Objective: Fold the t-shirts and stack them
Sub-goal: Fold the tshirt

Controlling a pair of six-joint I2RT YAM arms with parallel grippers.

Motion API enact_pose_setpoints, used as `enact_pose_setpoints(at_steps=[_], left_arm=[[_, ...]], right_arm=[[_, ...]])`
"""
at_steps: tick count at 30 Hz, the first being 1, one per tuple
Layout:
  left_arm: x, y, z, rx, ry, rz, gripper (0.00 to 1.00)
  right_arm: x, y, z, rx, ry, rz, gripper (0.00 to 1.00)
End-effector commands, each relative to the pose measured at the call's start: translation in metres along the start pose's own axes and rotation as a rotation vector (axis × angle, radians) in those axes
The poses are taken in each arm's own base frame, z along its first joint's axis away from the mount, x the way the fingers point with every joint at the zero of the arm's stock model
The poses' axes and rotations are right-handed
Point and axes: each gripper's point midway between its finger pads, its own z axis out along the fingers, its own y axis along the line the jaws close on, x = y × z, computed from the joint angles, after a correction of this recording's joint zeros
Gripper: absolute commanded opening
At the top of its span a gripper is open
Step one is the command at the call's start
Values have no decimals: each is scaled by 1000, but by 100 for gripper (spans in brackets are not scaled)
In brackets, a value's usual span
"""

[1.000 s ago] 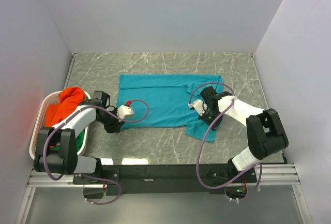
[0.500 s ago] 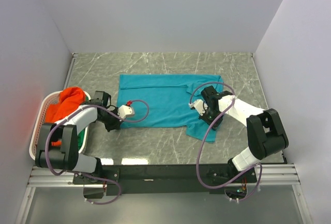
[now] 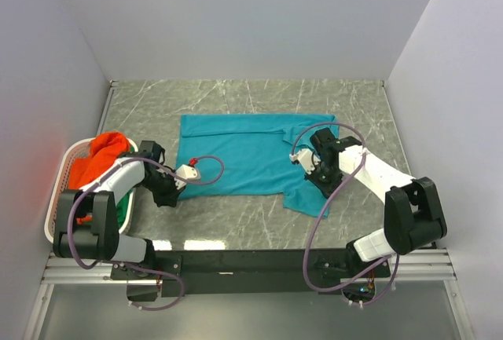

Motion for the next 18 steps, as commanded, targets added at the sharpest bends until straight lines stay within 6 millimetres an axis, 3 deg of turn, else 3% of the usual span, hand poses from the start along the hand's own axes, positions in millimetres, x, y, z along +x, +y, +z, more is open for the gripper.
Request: enact_pose_setpoints(at_steps=[1,5,10,14,18], left_arm=[[-13,6,-17,9,-39,17,0],[-21,17,-26,-9,-81,-8,1],[-36,28,-28,-84,-144,29,29],[-34,22,-16,-72,-121,52,36],[-33,27,-7,-122,-109,57,38]], right_arm=[[-11,-8,-18,18,-54,11,0],[-17,-19,-22,12,-61,33,0],[-18,-20,-19,1,-56,30,0],[-19,-20,-18,0,-56,33,0],[-19,-21,-17,-1,-52,41,0]])
